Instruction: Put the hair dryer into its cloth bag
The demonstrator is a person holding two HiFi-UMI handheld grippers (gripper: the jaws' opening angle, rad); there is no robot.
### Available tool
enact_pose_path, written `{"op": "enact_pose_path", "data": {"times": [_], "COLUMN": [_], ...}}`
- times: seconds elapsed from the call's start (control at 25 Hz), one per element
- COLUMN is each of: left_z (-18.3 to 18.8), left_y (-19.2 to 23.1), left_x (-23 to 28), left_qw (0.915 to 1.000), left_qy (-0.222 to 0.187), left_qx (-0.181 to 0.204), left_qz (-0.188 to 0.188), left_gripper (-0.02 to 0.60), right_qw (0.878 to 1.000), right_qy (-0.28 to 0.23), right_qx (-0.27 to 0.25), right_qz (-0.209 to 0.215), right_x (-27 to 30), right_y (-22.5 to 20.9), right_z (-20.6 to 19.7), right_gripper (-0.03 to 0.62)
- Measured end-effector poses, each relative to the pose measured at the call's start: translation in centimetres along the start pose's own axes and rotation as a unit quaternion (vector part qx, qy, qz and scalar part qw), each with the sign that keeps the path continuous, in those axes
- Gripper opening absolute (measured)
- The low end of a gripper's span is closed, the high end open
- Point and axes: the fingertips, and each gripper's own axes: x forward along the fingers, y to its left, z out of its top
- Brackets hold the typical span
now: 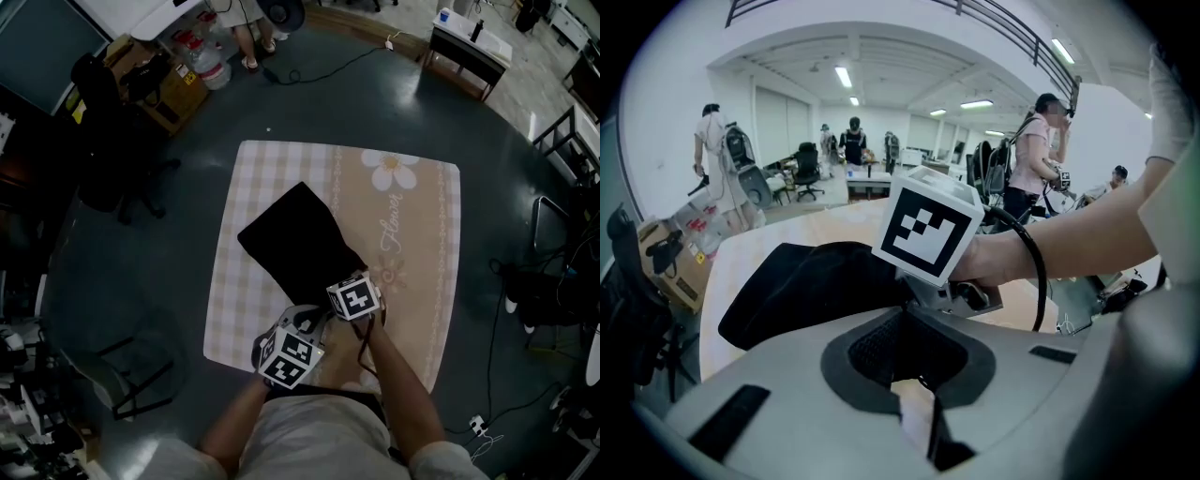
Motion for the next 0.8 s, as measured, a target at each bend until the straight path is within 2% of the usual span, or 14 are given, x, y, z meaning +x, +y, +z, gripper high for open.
{"op": "enact_pose_path", "data": {"times": [0.4, 0.8], "left_z": [-0.7, -1.2], "left_y": [-0.2, -0.5], "left_x": [0.3, 0.6], "left_qw": [1.0000, 0.9998], "left_qy": [0.001, 0.000], "left_qx": [-0.005, -0.004], "left_qz": [0.006, 0.017], "left_gripper": [0.015, 0.015], "right_qw": [0.998, 0.996], "right_qy": [-0.059, -0.079], "right_qx": [-0.006, -0.022], "right_qz": [0.005, -0.018], "right_x": [-2.2, -5.2], "right_y": [0.3, 0.0], "right_z": [-0.9, -3.1], "right_gripper": [0.255, 0.255]}}
